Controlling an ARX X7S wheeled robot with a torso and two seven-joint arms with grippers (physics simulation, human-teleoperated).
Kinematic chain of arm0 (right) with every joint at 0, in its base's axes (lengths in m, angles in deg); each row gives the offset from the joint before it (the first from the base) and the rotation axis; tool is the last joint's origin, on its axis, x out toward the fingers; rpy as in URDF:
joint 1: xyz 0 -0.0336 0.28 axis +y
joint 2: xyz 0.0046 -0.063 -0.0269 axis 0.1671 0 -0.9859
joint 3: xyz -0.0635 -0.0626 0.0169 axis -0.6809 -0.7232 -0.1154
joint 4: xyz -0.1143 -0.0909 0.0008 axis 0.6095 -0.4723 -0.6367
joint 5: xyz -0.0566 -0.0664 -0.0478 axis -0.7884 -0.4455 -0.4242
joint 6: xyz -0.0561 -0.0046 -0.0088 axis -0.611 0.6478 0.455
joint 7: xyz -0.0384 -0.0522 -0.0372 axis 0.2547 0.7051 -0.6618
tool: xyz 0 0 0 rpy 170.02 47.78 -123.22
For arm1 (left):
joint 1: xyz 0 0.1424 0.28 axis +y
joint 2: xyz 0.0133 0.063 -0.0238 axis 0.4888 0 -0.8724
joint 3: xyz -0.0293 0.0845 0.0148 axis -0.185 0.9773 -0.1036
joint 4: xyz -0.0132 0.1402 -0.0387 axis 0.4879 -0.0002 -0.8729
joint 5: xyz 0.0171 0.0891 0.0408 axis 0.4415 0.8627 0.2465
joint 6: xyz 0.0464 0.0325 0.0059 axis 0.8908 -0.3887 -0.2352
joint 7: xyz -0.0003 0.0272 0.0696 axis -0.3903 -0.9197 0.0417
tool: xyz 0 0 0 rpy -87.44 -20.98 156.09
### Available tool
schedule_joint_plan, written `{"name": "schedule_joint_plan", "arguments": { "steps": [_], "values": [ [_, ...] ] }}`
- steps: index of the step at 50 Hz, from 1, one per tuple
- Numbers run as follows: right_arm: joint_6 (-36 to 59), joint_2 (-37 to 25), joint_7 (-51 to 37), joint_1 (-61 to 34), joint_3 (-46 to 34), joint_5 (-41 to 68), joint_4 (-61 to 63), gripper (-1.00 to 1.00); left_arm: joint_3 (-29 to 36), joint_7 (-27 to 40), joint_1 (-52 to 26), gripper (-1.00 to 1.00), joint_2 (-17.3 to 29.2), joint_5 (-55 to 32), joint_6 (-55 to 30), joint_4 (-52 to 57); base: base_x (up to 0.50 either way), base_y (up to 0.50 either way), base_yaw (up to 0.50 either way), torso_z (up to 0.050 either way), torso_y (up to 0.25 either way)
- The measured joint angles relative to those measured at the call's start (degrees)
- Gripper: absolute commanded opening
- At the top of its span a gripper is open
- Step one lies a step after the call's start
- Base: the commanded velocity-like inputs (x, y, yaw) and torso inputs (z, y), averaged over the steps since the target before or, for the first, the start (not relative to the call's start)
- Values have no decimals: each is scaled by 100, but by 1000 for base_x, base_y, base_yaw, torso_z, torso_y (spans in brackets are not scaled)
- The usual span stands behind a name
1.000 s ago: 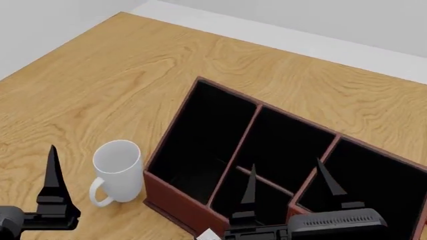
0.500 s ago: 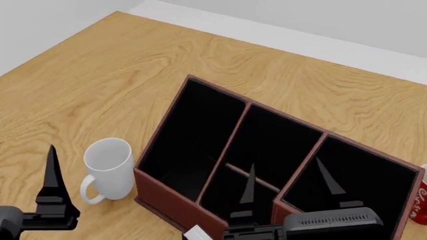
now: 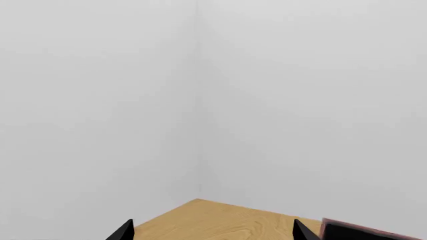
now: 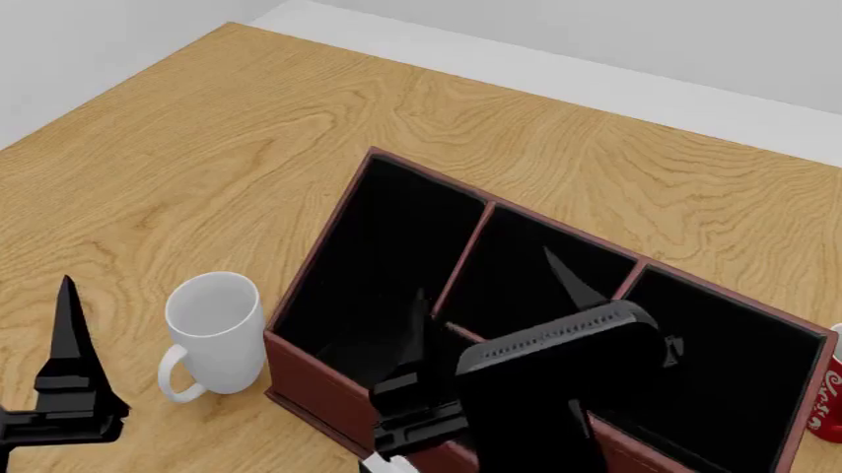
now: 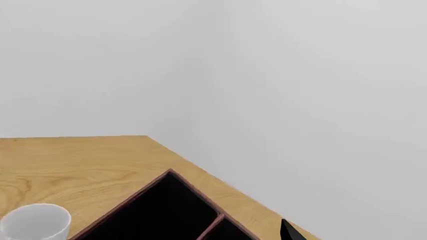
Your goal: Pick up the book and place it in the right compartment of the caddy.
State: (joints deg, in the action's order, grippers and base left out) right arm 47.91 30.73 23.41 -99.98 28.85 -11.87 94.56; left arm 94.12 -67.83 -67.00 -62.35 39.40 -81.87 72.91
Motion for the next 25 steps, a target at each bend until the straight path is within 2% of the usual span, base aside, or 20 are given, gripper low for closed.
{"name": "schedule_joint_plan", "arguments": {
  "steps": [15,25],
  "values": [
    [2954,128,704,-1480,-423,387,662,100,-110,53,28,100,72,-137,-39,131,0,0,0,0,0],
    [4014,203,1030,-2088,-824,618,360,100,-186,88,56,100,108,-234,-50,222,0,0,0,0,0]
  ]
}}
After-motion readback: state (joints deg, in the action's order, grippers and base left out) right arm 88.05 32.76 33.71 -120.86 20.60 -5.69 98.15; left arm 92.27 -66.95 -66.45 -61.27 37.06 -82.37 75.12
